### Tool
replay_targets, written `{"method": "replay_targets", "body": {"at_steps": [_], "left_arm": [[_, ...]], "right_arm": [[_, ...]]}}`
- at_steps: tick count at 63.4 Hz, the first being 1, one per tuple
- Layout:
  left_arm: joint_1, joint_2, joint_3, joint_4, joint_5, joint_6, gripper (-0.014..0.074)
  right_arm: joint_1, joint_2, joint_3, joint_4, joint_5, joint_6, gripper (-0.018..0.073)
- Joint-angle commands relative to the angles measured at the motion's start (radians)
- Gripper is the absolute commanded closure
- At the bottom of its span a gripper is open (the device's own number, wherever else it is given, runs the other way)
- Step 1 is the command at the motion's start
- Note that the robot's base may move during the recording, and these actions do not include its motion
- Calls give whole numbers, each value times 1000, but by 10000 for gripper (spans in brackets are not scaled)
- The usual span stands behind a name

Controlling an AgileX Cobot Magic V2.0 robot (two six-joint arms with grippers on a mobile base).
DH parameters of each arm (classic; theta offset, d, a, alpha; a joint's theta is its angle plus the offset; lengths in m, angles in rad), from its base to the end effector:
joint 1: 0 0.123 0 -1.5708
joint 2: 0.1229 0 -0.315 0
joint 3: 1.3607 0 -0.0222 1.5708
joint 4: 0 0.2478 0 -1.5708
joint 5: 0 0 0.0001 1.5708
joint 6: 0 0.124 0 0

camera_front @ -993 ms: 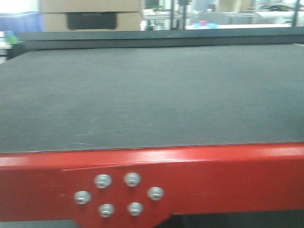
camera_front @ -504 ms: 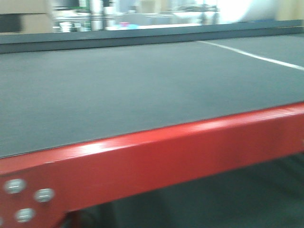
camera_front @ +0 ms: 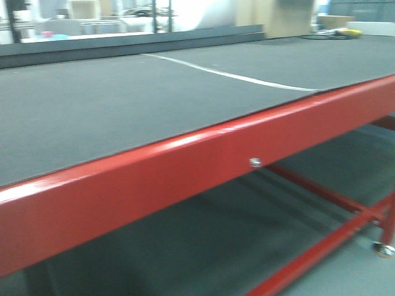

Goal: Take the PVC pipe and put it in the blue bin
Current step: 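Drive the base away from the table toward the blue bin shelf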

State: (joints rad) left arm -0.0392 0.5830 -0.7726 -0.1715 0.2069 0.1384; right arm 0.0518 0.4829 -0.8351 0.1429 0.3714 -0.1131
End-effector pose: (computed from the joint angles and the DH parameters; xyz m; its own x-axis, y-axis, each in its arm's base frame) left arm 0.1159 -0.0089 0.4253 0.0705 -0.0323 -0.9970 0.0762 0.9967 -0.0269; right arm 0.0790 0.0105 0.4366 0.0692 0.0238 -0.9973 -0.1046 0.9944 0.0164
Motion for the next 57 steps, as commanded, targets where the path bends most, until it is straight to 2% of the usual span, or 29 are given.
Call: {"method": "replay_targets", "body": {"at_steps": [1,10,16,57], "left_arm": [[-94,-3,-3,-1,-23,0,707],[-197,-3,-3,-1,-23,0,707],[-224,-3,-3,-1,-23,0,707],[-224,-3,-3,-1,-23,0,707]], "right_arm": [[2,-5,-1,-2,-28,-6,720],[2,-5,-1,-2,-28,-6,720],[2,-5,-1,-2,-28,-6,720],[2,-5,-1,-2,-28,-6,720]]}}
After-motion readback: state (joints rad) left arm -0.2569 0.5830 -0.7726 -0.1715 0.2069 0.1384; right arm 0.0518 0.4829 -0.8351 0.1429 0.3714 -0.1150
